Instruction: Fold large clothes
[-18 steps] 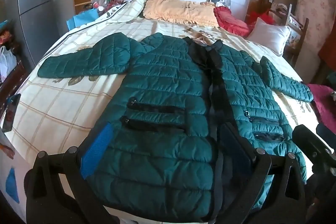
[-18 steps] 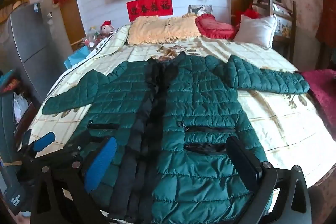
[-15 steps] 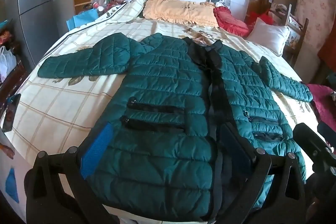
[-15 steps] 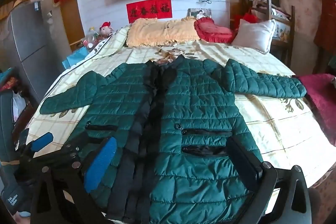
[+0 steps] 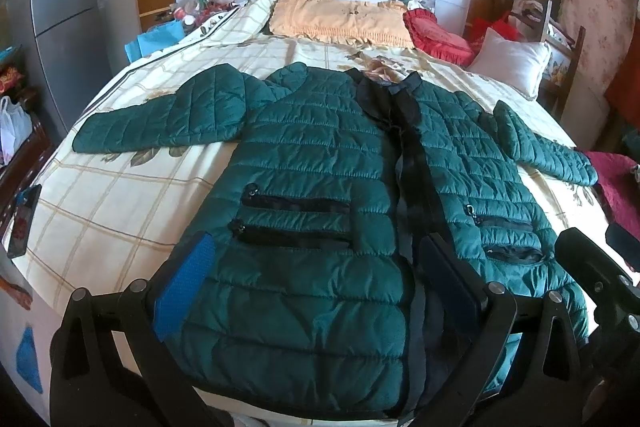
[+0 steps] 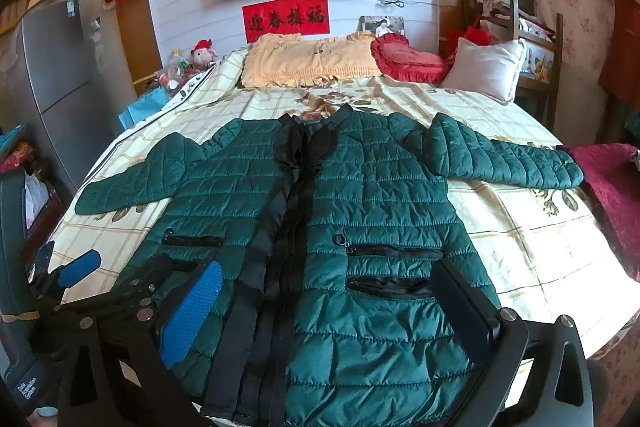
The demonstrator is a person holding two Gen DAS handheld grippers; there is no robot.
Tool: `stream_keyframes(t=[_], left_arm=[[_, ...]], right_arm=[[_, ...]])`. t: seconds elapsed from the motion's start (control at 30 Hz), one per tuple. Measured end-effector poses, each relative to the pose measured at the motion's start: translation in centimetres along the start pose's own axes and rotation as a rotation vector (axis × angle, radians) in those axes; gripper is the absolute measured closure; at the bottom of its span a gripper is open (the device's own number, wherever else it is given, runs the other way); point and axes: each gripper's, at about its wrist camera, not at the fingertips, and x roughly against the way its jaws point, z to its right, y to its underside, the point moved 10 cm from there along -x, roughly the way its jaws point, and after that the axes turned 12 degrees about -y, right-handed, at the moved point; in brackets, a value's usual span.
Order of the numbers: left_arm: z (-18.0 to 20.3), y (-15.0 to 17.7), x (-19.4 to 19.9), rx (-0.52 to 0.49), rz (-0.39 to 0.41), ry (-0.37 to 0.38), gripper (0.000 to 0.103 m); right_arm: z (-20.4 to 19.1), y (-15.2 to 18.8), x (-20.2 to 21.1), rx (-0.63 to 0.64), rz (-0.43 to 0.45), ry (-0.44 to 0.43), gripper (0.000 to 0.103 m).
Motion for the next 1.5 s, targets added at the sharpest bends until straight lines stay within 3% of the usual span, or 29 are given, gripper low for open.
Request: stream_keyframes(t=[0.57, 1.03, 1.5], left_arm=[[-0.1, 0.2, -0.3, -0.007, -0.003, -0.008, 0.001], [-0.1, 0.1, -0.5, -0.006, -0.004, -0.01, 0.001], [-0.1, 0.2, -0.7, -0.006, -0.008, -0.01, 0.001]], right_arm=[[0.4, 0.9, -1.0, -0.013, -0.024, -0.007, 0.0], [0.6, 1.7, -1.3, -0.083, -0.153, -0.004, 0.0], [0.8, 1.4, -1.6, -0.073, -0.105, -0.016, 0.0]])
